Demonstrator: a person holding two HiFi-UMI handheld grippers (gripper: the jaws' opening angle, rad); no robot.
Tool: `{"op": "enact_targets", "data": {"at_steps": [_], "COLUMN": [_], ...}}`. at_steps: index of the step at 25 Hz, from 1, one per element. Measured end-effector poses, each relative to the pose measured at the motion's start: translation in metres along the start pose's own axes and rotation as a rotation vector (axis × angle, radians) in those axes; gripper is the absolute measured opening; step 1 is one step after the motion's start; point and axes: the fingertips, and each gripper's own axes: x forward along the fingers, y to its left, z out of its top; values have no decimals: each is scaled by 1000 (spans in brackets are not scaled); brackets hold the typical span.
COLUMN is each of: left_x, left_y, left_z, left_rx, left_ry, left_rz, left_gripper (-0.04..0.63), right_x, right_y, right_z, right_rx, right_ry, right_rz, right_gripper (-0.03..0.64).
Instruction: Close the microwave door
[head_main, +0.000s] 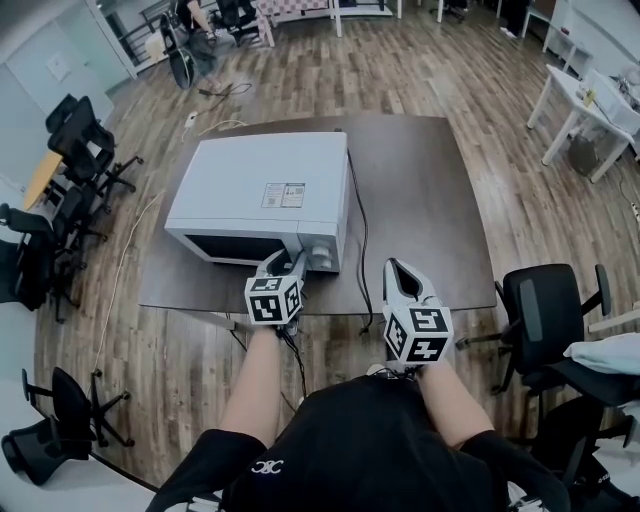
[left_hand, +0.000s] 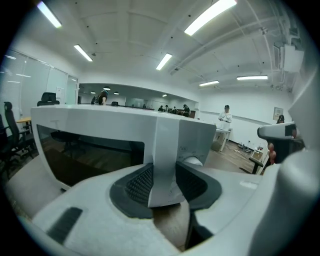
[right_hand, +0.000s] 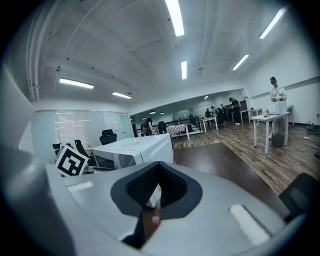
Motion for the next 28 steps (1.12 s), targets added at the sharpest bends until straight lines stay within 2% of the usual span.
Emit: {"op": "enact_targets", "data": {"at_steps": [3,5,7,11,14,18,28], "left_x": [-15,-33,-49,-75,-95,-122,-175], "left_y": [2,6,5,-6,-13,-11,16], "left_z": [5,11,22,41,50,58,65], "left_rx": [28,60,94,125,124,114,96], "left_ry": [-36,-71,-112,-165,-185,-212,-229], "left_rz": [42,108,138,123,95,96,144], "left_gripper": [131,4,2,3,3,5,5], "right_x": [2,2,3,5,5,9,17], "right_y": [8,15,23,43,64,95,166], "right_z": [2,2,3,15,28,33,31], "right_rx": [-1,3,8,16,-8,-31,-82], "right_ry": [-9,-11,-16,-50,-80,-89,-82], "right_rz": [4,8,16,31,49,85,203], "right_gripper": [9,9,9,9,9,8,8]}}
